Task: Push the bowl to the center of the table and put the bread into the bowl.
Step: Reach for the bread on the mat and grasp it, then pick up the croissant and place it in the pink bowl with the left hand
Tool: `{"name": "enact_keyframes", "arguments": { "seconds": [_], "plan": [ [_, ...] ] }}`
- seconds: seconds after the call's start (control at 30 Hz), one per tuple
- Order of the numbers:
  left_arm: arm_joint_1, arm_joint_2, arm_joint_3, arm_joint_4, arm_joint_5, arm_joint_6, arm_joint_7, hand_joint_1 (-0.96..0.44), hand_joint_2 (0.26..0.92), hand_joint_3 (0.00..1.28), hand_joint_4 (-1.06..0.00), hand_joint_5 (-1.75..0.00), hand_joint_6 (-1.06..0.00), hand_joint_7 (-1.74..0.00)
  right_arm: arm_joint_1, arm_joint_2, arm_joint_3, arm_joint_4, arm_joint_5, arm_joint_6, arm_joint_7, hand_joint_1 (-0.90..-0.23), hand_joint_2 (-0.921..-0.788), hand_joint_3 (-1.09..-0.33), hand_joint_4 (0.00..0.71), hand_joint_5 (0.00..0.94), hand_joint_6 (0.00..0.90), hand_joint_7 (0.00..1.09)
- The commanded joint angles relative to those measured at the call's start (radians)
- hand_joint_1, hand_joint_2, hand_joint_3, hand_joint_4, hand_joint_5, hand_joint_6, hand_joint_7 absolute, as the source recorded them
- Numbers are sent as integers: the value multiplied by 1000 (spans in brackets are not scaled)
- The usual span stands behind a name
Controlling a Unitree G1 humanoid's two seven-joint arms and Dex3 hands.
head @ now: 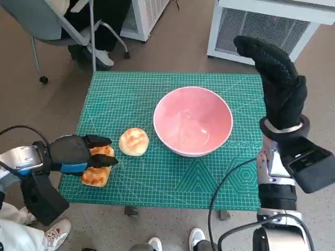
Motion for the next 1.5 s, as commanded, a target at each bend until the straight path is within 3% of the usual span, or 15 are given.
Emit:
{"name": "enact_keyframes", "arguments": {
  "seconds": [0.03,0.07,0.17,0.27,0.43,0.67,0.73,1.0,1.13,1.37,1.4,1.5],
  "plan": [
    [16,-23,-54,50,24,-14,10,-7,921,66,-681,-85,-622,-304,25,4,5,7,-4,10,-6,-579,-921,-877,242,42,-1,744],
    [16,-26,-61,57,32,-16,26,-8,921,67,-730,-87,-614,-418,25,4,5,9,-6,9,-7,-579,-921,-876,241,43,-1,744],
    [15,-30,-82,70,55,-17,73,-3,921,113,-654,-792,-570,-1040,24,5,6,16,-7,6,-8,-580,-921,-875,240,46,-1,743],
    [8,-30,-97,81,67,-16,111,-2,921,83,-684,-985,-600,-1184,24,5,5,23,-4,2,-5,-583,-921,-872,239,49,-1,742],
    [-11,-21,-106,97,58,-13,148,-2,910,59,-708,-1159,-679,-1073,25,4,6,28,-2,-3,-1,-582,-921,-869,238,54,-1,742],
    [-25,11,-61,90,-67,-24,100,-5,908,73,-633,-1389,-764,-858,26,5,8,31,-3,-10,-1,-580,-921,-870,233,62,-1,742],
    [-29,21,-41,84,-136,-26,60,-4,914,74,-636,-1301,-709,-1012,28,6,8,30,-4,-12,-1,-580,-921,-871,232,64,-1,742],
    [-31,79,82,-51,-529,42,-141,-1,920,51,-679,-1069,-685,-1209,35,6,8,20,11,-12,6,-580,-921,-874,221,74,-1,737],
    [-49,79,161,-135,-648,89,-157,-1,920,48,-685,-1025,-693,-1234,35,7,9,16,18,-11,9,-573,-921,-876,213,84,-1,735],
    [-137,-6,255,-204,-755,170,-168,0,919,49,-685,-1048,-681,-1225,35,8,6,15,26,-12,10,-574,-921,-876,203,100,-1,734],
    [-150,-19,263,-210,-754,177,-166,0,920,52,-679,-1052,-681,-1227,34,9,6,14,27,-11,10,-578,-921,-875,143,219,-1,736],
    [-202,-79,277,-217,-734,201,-145,0,920,62,-655,-1060,-681,-1243,38,12,7,6,31,-9,9,-584,-921,-874,46,418,-1,741]
  ]
}}
